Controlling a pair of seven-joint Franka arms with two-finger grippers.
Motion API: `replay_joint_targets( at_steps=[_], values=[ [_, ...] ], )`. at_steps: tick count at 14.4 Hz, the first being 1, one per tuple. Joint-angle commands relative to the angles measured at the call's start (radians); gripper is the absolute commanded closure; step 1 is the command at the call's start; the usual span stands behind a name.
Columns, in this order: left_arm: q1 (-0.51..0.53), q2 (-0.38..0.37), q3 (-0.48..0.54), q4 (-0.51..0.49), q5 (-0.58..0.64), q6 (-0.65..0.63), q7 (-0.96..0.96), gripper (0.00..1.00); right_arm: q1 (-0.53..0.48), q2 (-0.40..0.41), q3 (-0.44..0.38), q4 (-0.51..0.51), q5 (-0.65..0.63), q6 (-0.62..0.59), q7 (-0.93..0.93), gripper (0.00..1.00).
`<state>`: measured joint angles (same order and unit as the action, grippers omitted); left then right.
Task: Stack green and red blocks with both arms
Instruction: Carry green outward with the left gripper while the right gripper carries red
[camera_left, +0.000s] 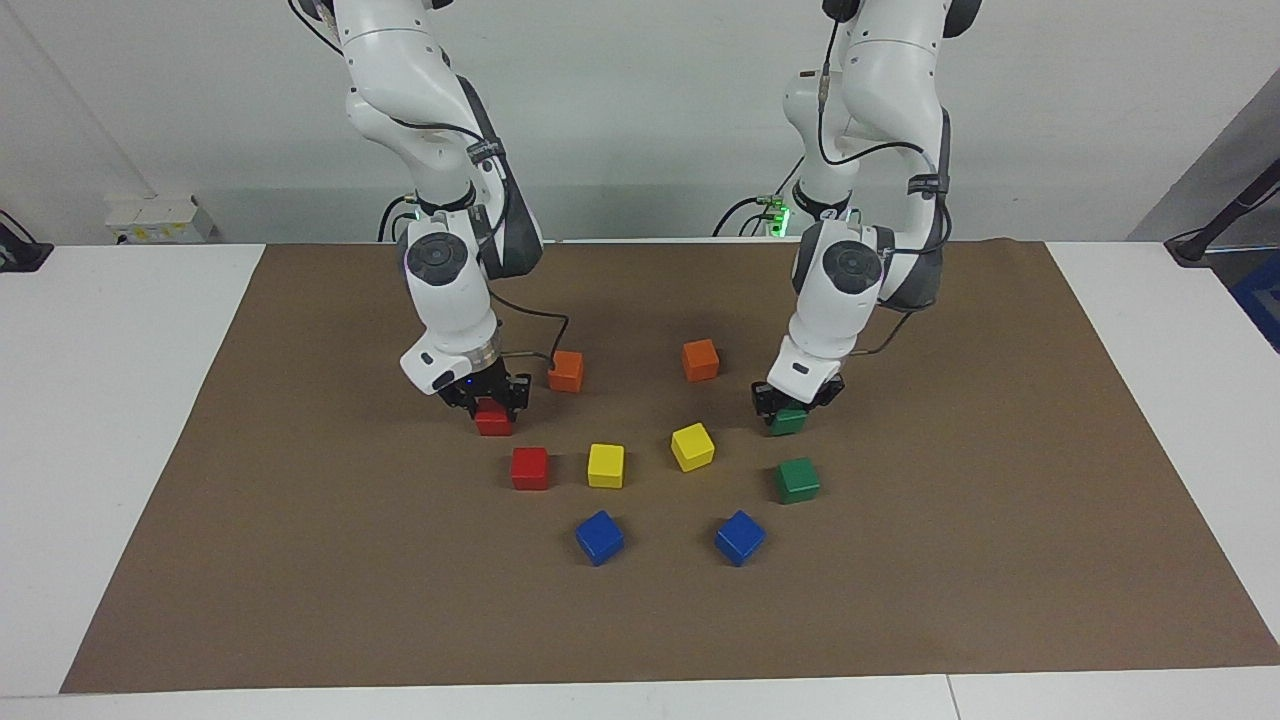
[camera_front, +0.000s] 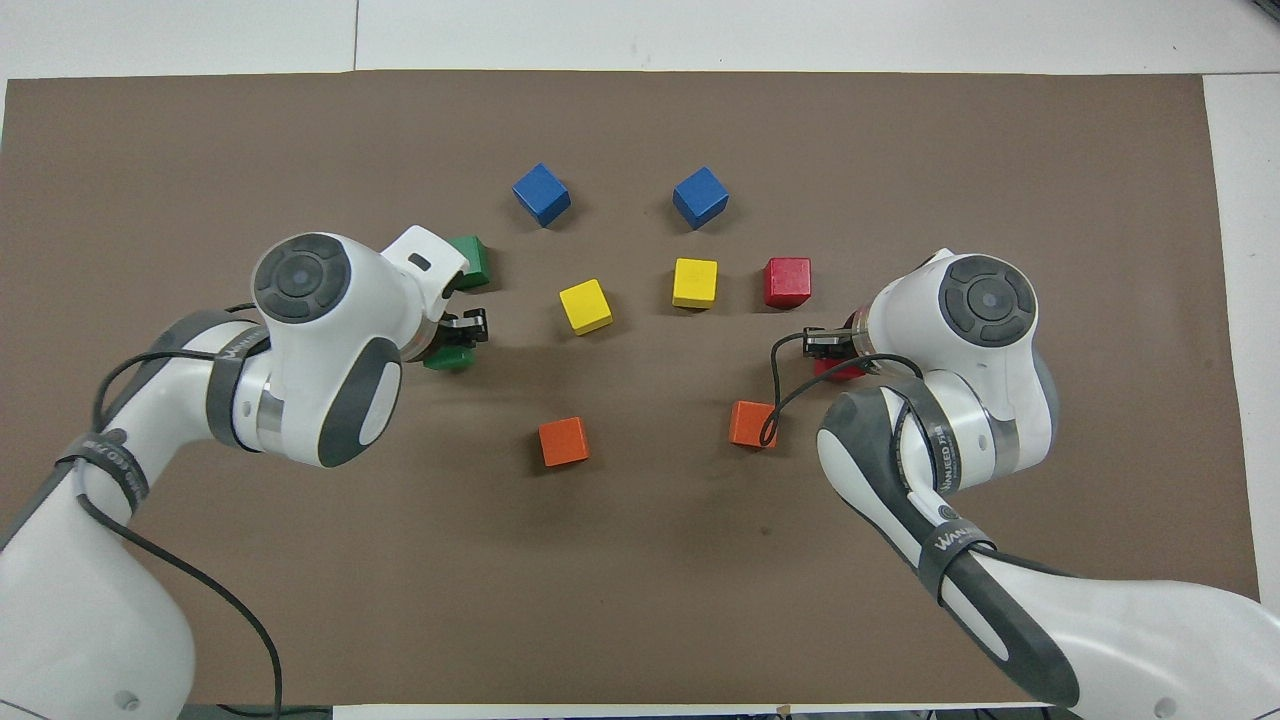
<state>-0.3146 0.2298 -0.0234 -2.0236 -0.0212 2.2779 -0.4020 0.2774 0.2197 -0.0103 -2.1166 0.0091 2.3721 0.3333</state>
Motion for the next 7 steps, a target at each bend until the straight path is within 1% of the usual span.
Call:
replay_joint_targets(
  at_steps=[1,3,4,7],
  values=[
    [0.133,-0.102,-0.003,0.002,0.010,-0.141,0.168,1.00,-0.020,-0.006,0.000,0.021,-0.004,-0.013,-0.051,1.00],
    [0.254,-0.130,-0.003,-0.007,0.010,-0.175,0.349,1.00,-0.070,-0.005,-0.002,0.120,-0.004,-0.130,-0.138,1.00],
    [0.311,-0.136,-0.003,-0.013,0.010,-0.175,0.415,1.00,-0.096,-0.005,-0.002,0.153,-0.004,-0.163,-0.176,1.00],
    [0.452,-0.142,-0.003,-0.049,0.009,-0.117,0.590,1.00,-0.206,-0.005,-0.002,0.187,-0.004,-0.174,-0.368,1.00]
  ],
)
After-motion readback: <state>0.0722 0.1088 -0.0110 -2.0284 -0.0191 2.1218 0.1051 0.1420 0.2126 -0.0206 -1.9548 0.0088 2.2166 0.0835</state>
